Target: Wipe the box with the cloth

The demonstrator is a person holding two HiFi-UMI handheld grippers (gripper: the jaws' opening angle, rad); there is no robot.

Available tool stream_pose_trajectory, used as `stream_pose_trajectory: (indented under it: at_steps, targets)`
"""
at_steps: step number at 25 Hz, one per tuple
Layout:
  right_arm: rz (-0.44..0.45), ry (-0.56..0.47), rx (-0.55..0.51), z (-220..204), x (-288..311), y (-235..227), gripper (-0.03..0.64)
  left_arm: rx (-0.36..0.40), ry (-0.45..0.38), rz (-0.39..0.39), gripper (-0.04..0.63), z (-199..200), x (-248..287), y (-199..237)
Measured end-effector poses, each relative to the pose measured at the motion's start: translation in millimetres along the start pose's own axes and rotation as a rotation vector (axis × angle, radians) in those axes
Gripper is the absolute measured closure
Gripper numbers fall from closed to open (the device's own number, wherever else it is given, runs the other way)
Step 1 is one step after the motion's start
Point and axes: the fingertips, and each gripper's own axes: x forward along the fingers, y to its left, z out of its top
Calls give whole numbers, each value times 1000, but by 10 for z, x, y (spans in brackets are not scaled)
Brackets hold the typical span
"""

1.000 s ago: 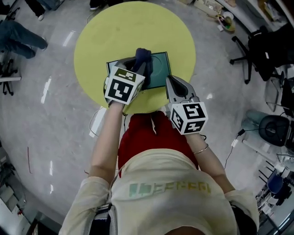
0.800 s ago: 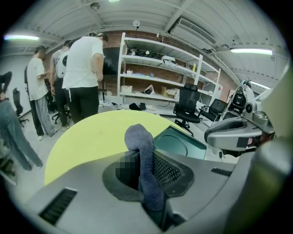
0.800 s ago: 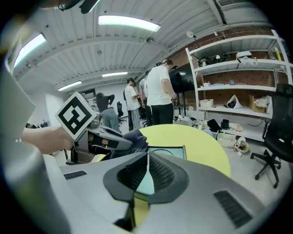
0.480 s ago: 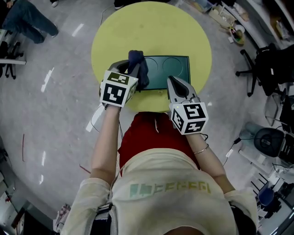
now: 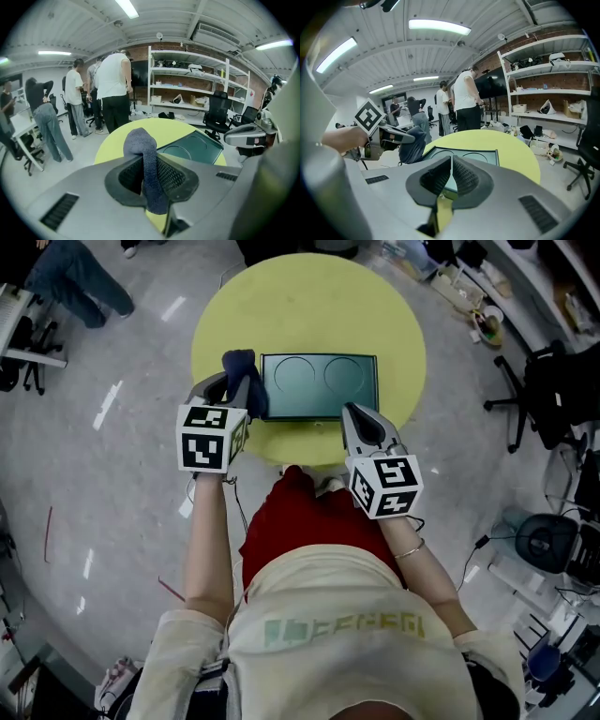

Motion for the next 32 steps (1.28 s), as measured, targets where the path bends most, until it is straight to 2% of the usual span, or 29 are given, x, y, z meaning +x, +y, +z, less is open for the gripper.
stream_pose_trajectory:
  at_steps: [3, 7, 17, 20, 25, 28, 32]
  targets:
    - [2, -23, 9, -11, -204, -90, 578, -12, -13, 35, 529, 16, -177, -93]
    - [-8, -36, 11, -116, -613, -340, 578, -42, -39, 10, 531, 86, -263, -611]
    - [-47, -10, 77, -575, -1340, -930, 578, -1, -69, -239, 529, 380, 81, -2406]
    - [-58, 2, 96, -658, -1448, -1030, 578, 13, -57, -293, 529, 412, 215, -2763]
    - [-88, 16, 116, -720, -1443, -1045, 578, 2, -29, -317, 529, 283, 455, -2874]
    - [-103, 37, 121, -754, -1378, -1013, 578, -16, -1, -300, 529, 138, 592, -2751]
    - [-109, 58, 115, -794, -1261, -896, 578, 3, 26, -277, 531, -28, 645, -2506]
